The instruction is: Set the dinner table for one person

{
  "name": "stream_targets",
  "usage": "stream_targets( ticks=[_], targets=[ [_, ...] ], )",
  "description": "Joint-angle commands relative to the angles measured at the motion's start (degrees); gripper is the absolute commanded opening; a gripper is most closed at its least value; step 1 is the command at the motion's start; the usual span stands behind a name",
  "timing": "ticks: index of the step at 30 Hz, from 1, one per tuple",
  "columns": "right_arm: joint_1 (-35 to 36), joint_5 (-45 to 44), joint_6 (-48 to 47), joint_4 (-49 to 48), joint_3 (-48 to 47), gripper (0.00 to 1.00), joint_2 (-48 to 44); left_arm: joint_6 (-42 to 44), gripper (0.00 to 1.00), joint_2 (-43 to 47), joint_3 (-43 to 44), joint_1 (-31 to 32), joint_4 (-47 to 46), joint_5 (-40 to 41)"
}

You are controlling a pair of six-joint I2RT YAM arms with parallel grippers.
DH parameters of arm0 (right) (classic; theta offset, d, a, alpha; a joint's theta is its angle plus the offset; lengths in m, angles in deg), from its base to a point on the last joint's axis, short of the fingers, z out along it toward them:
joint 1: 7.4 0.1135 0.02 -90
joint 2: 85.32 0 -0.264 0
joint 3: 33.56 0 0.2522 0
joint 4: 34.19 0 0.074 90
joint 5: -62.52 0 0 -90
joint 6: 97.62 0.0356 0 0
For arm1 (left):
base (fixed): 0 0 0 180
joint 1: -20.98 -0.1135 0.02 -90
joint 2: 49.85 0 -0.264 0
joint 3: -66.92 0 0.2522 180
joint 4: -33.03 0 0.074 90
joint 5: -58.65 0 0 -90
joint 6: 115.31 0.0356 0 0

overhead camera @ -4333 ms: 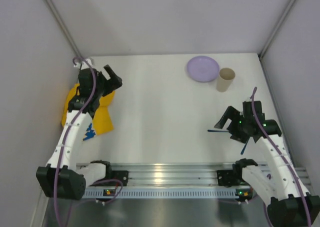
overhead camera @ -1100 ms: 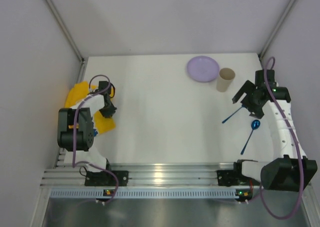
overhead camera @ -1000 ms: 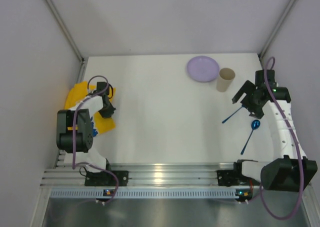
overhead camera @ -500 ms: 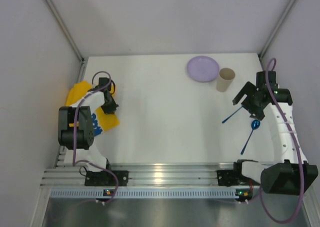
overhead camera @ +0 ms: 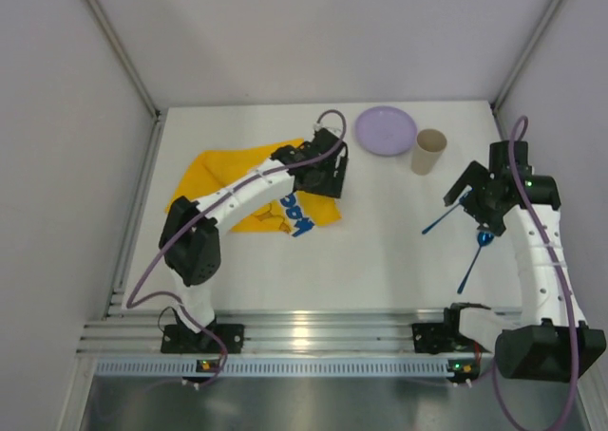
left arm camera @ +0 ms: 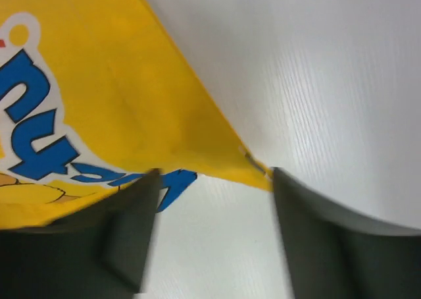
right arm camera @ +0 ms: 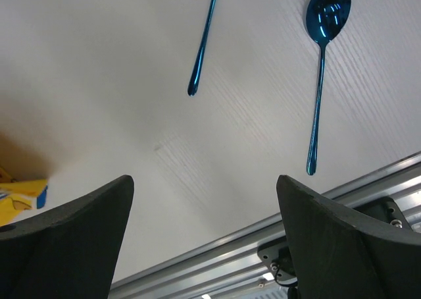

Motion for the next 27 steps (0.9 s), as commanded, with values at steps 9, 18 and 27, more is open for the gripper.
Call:
stream_targets(
  ticks=[9,18,27],
  targets=[
    [2.2,7.3,-3.1,-3.7,-0.4,0.92,1.2,-7.7,0.99,9.6,-7.5,3.5,2.2,-3.1],
    [18.2,31.7,0.2,-22.2,1.7,0.96,12.0,-15.5,0.97,32.1,-32.5,-17.8,-7.0,-8.2],
    [24.4,34.2,1.0,-30.7,-1.4,0.95,30.2,-20.9,0.92,33.7,-48.9,-24.5,-13.3,-14.3]
  ],
)
